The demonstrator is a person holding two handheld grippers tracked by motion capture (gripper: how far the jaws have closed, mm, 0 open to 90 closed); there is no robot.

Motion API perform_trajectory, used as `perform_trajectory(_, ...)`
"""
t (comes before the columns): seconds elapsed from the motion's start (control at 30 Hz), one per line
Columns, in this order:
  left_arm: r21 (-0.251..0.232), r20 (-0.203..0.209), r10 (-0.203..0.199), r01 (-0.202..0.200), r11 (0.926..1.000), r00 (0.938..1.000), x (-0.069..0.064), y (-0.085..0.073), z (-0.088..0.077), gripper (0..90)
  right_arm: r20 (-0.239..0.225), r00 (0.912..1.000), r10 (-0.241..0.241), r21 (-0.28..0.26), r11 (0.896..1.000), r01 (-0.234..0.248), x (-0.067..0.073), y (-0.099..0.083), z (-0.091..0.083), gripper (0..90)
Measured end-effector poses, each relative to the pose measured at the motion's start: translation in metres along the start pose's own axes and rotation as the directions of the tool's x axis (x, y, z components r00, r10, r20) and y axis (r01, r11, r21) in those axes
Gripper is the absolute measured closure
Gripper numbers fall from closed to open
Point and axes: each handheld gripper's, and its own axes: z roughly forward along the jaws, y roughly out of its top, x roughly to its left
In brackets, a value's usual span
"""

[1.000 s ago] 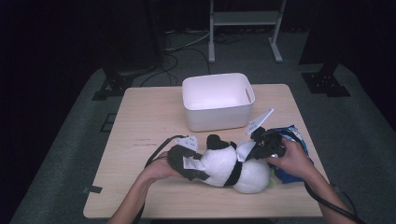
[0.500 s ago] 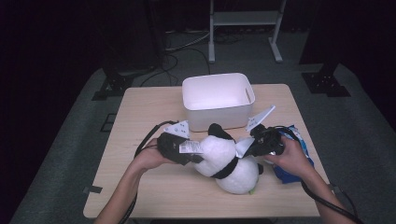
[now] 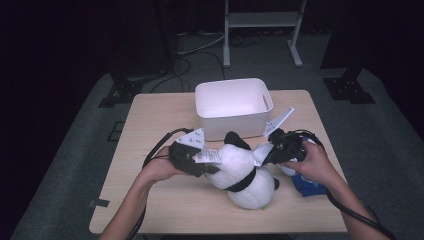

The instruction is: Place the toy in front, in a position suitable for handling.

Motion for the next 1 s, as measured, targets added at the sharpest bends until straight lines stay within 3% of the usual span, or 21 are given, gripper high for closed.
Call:
perform_trajectory(0.1, 0.009, -0.009, 0.006, -0.006, 0.9999, 0.9999, 0.001, 0.002, 0.000, 47.0, -0.016, 0.9998, 0.011, -0.028, 1.000, -0.012, -0.001, -0.003, 0.000, 85.4)
perform_trajectory(0.2, 0.004, -0.004, -0.014, 0.014, 0.9999, 0.9999, 0.004, 0.000, 0.002, 46.9, -0.039, 0.9989, 0.027, -0.049, 0.998, -0.029, -0.003, -0.007, 0.002, 85.6)
perform_trajectory(0.37, -0.020, 0.018, -0.049, 0.050, 0.9986, 0.9986, 0.006, -0.007, 0.007, 45.0, -0.044, 0.9989, 0.014, -0.023, 1.000, -0.016, -0.002, -0.015, 0.008, 85.6)
perform_trajectory(0.47, -0.032, 0.031, -0.069, 0.069, 0.9971, 0.9972, 0.004, -0.010, 0.008, 41.2, -0.037, 0.9993, 0.001, 0.015, 1.000, 0.000, 0.004, -0.020, 0.014, 85.4)
perform_trajectory(0.53, -0.035, 0.043, -0.074, 0.076, 0.9965, 0.9963, 0.002, -0.013, 0.009, 37.7, -0.037, 0.9993, -0.008, 0.013, 1.000, 0.008, 0.009, -0.024, 0.015, 85.3)
perform_trajectory(0.6, -0.032, 0.063, -0.101, 0.103, 0.9941, 0.9929, 0.001, -0.016, 0.013, 31.9, -0.049, 0.9987, -0.015, 0.007, 1.000, 0.016, 0.011, -0.027, 0.015, 85.3)
perform_trajectory(0.77, 0.028, 0.067, -0.171, 0.169, 0.9852, 0.9830, 0.000, -0.021, 0.034, 12.8, -0.072, 0.9970, -0.027, 0.007, 1.000, 0.028, 0.021, -0.032, 0.020, 85.2)
perform_trajectory(0.87, 0.041, 0.073, -0.204, 0.201, 0.9787, 0.9763, 0.004, -0.030, 0.047, 13.1, -0.087, 0.9959, -0.025, 0.015, 1.000, 0.027, 0.021, -0.032, 0.024, 85.2)
perform_trajectory(0.93, 0.023, 0.091, -0.225, 0.224, 0.9743, 0.9700, 0.006, -0.036, 0.051, 17.5, -0.101, 0.9947, -0.022, 0.014, 1.000, 0.023, 0.020, -0.034, 0.026, 85.2)
perform_trajectory(1.0, -0.005, 0.095, -0.234, 0.235, 0.9719, 0.9676, 0.007, -0.040, 0.051, 23.6, -0.107, 0.9942, -0.012, 0.008, 1.000, 0.013, 0.018, -0.035, 0.027, 85.2)
